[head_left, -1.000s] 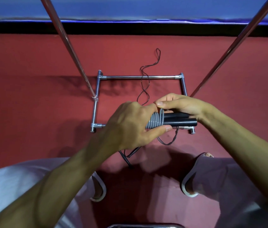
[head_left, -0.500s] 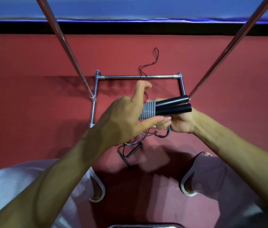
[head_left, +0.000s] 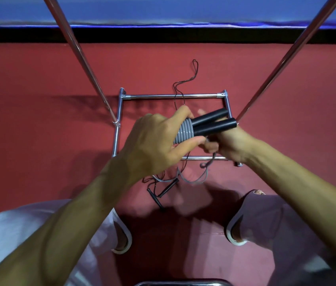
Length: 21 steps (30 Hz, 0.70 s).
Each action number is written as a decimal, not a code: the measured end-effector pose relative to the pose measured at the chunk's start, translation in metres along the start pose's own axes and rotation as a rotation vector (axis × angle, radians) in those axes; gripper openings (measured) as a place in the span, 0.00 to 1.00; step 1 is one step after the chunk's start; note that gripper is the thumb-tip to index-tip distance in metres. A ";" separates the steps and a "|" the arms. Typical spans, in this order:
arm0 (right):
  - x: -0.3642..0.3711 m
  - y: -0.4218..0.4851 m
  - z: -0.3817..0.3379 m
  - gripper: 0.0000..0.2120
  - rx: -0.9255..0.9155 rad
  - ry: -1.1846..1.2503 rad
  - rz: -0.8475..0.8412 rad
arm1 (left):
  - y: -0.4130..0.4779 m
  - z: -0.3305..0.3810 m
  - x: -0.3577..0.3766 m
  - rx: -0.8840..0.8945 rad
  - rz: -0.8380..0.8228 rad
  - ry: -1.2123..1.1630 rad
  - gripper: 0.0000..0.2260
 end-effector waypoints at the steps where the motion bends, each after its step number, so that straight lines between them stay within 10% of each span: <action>1: -0.006 -0.002 -0.009 0.22 -0.023 0.101 -0.019 | 0.001 -0.001 -0.002 -0.002 0.010 0.008 0.21; 6: -0.011 -0.021 -0.036 0.41 -0.178 -0.111 0.050 | 0.005 -0.007 0.000 -0.017 -0.018 0.046 0.23; 12: -0.004 -0.018 -0.026 0.34 -0.370 -0.520 0.554 | 0.000 -0.015 0.013 -0.078 -0.090 0.071 0.23; 21: 0.004 -0.013 -0.017 0.30 -0.414 -0.498 0.885 | 0.004 -0.019 0.018 -0.102 -0.163 0.148 0.19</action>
Point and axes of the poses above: each hand's wrist, its own y-axis towards the middle knuckle, its own x-axis out of the palm, z = x × y, the point moved 3 cm from there along y, towards the middle knuckle, and after that the axes turned 5 degrees about x, right-handed, at the moved point
